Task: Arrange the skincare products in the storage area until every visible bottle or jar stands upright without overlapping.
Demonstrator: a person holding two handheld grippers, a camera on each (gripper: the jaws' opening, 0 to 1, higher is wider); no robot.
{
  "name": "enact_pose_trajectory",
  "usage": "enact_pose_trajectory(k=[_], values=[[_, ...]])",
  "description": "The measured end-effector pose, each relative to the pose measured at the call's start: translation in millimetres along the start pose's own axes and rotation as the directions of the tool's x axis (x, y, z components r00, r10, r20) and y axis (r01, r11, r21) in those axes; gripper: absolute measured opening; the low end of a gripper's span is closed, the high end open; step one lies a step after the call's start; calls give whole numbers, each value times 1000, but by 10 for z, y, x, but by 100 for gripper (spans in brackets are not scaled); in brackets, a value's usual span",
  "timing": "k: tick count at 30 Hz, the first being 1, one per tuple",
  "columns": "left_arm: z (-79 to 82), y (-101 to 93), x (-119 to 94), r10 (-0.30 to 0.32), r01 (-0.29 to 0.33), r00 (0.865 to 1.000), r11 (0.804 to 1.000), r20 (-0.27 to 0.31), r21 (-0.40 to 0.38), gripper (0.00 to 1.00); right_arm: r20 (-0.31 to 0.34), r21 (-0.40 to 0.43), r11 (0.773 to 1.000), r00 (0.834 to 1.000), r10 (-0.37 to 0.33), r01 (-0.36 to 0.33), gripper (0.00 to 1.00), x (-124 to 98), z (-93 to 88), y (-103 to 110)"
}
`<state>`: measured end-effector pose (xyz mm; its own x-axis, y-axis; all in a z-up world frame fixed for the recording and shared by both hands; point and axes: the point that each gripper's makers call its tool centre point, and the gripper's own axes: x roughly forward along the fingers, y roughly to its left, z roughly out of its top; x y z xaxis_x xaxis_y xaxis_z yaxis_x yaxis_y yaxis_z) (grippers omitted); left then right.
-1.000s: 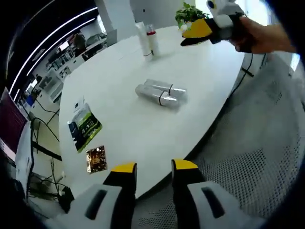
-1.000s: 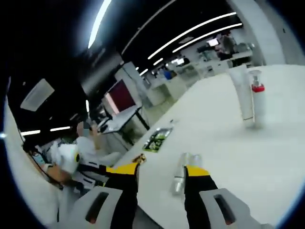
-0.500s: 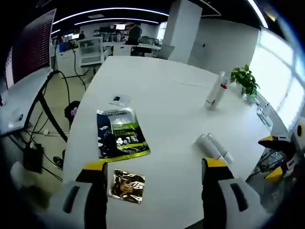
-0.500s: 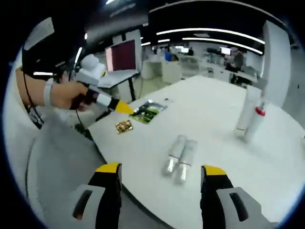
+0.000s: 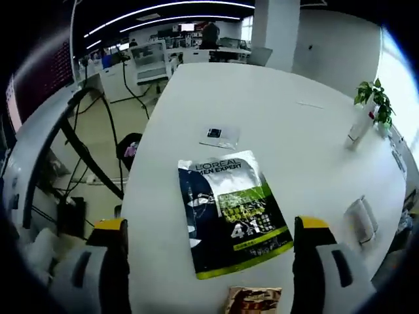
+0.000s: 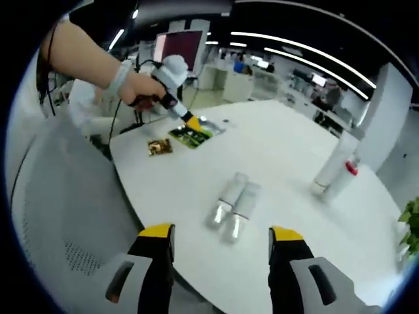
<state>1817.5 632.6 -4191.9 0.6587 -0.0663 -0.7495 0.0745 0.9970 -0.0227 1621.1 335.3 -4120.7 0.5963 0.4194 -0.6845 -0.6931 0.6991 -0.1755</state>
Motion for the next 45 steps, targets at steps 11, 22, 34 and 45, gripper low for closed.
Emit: enact_pose_trajectory(k=[11, 22, 34, 45], values=[[-247, -143, 275, 28, -26, 997, 999, -66, 33, 99, -10, -27, 999, 1000, -20, 20, 57, 3, -23, -28], [58, -583, 301, -26, 29, 998, 998, 55, -56, 100, -32, -34, 999, 999, 7, -8, 55, 19, -76, 10], [-234, -527, 276, 1, -1, 1000, 1000, -11, 14, 96, -39, -33, 999, 999, 9, -10, 51, 12, -101, -1], [-219, -546, 151, -59, 57, 998, 992, 17, 109, 43, -42, -52, 998, 999, 21, -23, 48, 13, -98, 33]])
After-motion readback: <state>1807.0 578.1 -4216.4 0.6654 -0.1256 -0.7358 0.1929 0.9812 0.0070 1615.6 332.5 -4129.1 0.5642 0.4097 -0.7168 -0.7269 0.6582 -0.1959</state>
